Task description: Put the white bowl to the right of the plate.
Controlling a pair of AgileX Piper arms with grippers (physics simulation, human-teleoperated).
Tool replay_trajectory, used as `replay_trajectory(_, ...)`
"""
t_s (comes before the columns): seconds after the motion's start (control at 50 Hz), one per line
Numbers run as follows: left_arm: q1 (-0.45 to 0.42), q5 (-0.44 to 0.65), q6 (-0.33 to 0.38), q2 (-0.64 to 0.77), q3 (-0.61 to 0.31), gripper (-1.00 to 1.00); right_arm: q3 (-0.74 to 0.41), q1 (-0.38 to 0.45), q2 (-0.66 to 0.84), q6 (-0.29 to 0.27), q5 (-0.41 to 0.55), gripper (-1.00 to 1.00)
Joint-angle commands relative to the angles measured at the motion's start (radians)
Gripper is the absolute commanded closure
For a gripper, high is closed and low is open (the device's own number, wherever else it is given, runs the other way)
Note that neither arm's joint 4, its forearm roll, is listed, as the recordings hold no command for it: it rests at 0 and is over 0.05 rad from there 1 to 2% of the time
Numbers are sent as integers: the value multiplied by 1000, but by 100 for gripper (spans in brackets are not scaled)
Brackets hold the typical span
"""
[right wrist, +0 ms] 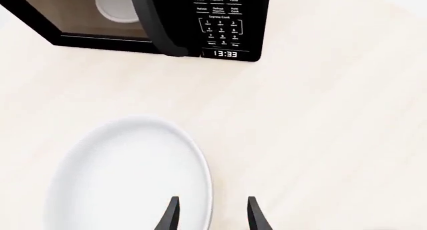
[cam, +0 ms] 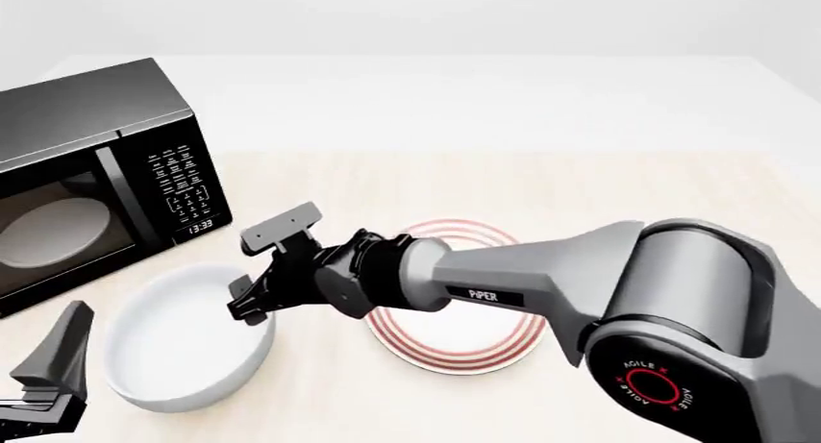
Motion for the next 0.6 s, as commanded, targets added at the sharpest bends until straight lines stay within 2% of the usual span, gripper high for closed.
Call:
replay_trajectory(0.02, 0, 0, 0, 0, 0, -100, 7, 5, 27, 40, -23, -100)
replay_trajectory(0.6, 0, 0, 0, 0, 0, -100, 9, 1, 85, 73, -53, -100)
